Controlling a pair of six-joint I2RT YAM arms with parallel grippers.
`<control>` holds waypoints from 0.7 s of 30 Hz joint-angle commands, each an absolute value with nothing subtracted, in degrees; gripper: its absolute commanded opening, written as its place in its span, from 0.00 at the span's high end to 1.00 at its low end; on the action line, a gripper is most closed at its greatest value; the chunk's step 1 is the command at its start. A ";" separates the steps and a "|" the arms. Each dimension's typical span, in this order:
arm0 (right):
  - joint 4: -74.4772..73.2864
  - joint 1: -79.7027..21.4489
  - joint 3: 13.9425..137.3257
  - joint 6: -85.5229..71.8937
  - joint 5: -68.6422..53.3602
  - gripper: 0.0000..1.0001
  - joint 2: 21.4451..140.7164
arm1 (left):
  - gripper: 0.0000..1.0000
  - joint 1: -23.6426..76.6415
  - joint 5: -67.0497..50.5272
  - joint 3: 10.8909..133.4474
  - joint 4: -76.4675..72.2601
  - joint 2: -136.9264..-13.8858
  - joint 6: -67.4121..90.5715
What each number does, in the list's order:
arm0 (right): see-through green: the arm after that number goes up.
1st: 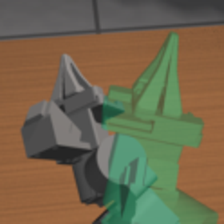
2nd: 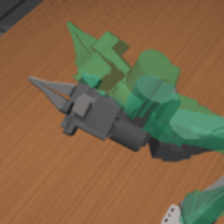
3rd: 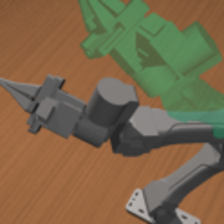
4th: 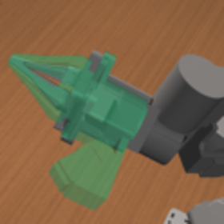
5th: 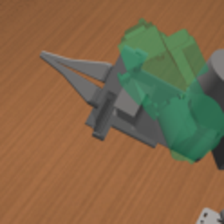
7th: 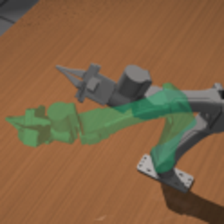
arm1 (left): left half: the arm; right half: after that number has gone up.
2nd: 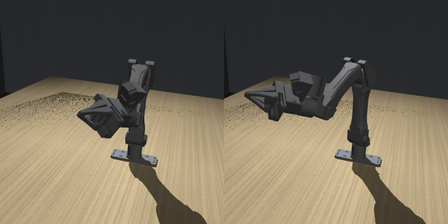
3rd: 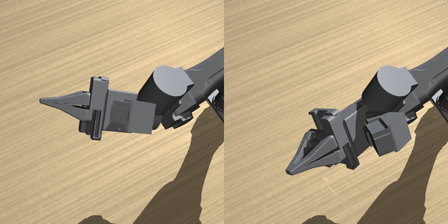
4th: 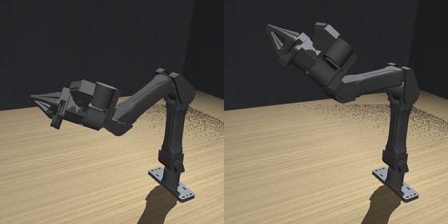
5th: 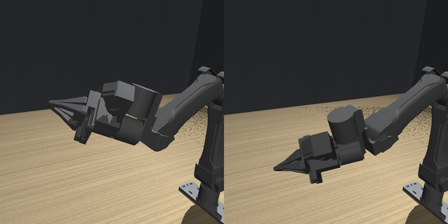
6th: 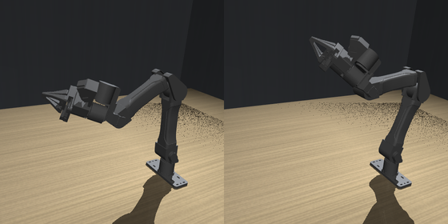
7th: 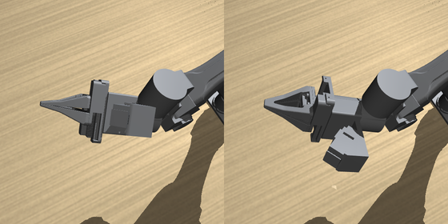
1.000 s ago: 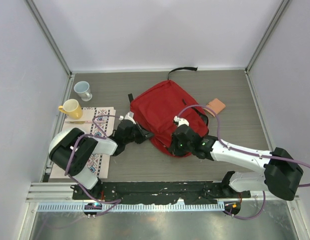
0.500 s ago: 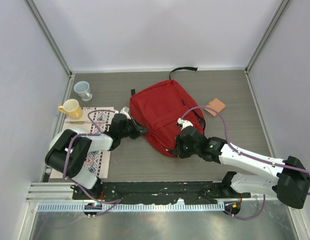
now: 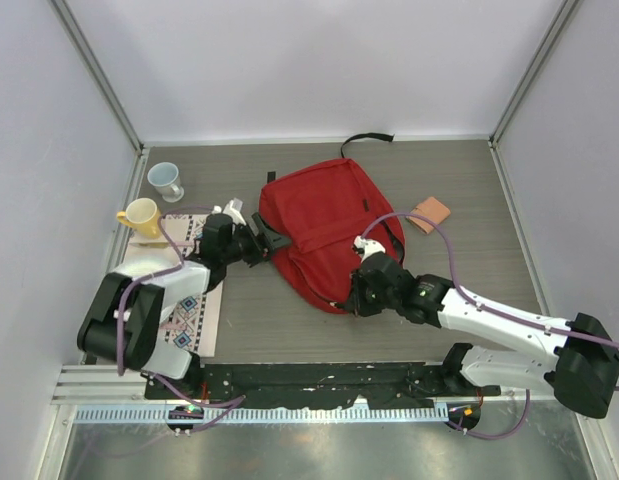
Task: Pack the student bag
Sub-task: Zip the student bag at the center of the board.
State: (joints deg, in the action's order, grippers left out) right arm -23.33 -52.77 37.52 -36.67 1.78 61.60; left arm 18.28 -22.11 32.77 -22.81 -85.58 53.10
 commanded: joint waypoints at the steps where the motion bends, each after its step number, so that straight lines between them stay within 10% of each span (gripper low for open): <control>1: -17.06 -52.82 40.16 -37.62 4.22 0.99 63.45 | 0.15 19.94 -23.92 32.26 -16.98 -75.69 53.52; 21: -16.26 -52.73 41.31 -37.09 4.57 0.99 63.28 | 0.00 42.45 -5.71 29.09 0.27 -63.62 69.26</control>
State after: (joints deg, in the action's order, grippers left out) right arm -18.44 -52.77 39.86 -37.34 4.12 64.77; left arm 41.21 -8.32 29.08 1.58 -61.30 67.07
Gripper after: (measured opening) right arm 0.026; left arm 0.994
